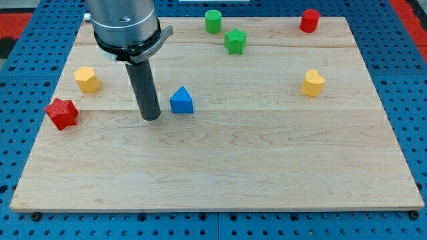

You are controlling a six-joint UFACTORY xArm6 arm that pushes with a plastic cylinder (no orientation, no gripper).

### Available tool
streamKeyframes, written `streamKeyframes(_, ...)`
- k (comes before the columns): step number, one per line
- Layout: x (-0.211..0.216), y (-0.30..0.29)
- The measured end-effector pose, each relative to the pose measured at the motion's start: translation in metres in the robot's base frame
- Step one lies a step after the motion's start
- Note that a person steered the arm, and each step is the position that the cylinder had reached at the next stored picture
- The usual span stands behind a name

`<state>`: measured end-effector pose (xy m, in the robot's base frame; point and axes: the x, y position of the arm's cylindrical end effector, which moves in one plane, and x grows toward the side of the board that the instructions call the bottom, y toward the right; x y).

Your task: Slide the blue triangle towards top

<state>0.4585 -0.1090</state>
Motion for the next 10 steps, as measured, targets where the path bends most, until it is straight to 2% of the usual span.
streamKeyframes(4,0.0,0.003)
streamKeyframes(8,-0.002,0.031)
streamKeyframes(10,-0.027,0.043)
